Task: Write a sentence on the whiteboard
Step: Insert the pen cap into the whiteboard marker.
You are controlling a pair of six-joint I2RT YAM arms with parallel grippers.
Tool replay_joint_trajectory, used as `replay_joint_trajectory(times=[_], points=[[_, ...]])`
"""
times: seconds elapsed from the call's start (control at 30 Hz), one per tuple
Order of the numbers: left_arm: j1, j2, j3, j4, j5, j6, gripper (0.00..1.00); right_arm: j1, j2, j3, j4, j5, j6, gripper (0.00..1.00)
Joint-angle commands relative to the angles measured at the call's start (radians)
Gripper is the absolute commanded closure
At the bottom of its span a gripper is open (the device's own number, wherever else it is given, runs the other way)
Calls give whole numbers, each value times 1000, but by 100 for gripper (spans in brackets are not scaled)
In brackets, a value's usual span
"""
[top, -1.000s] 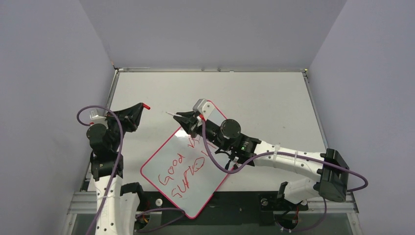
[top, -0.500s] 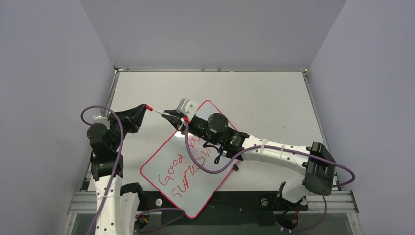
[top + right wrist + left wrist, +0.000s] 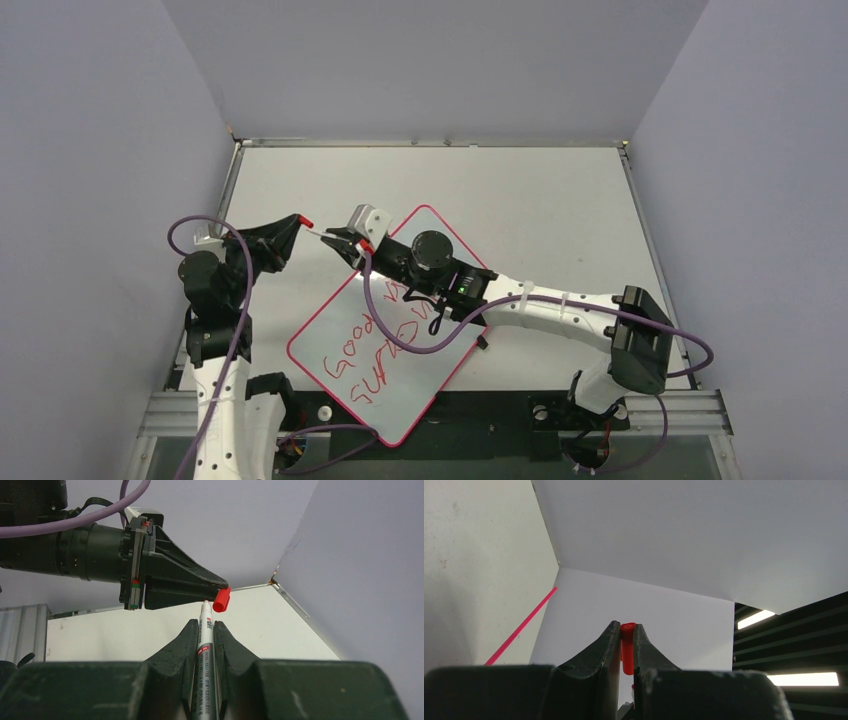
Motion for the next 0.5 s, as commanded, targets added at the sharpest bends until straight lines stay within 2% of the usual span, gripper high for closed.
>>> replay_joint_trajectory(times=[0.0,0.47], points=[[5,1,26,19,20,-1,100,4,7,49,32,4,2,100],[8,7,38,9,9,-2,100,2,6,46,12,46,-18,100]])
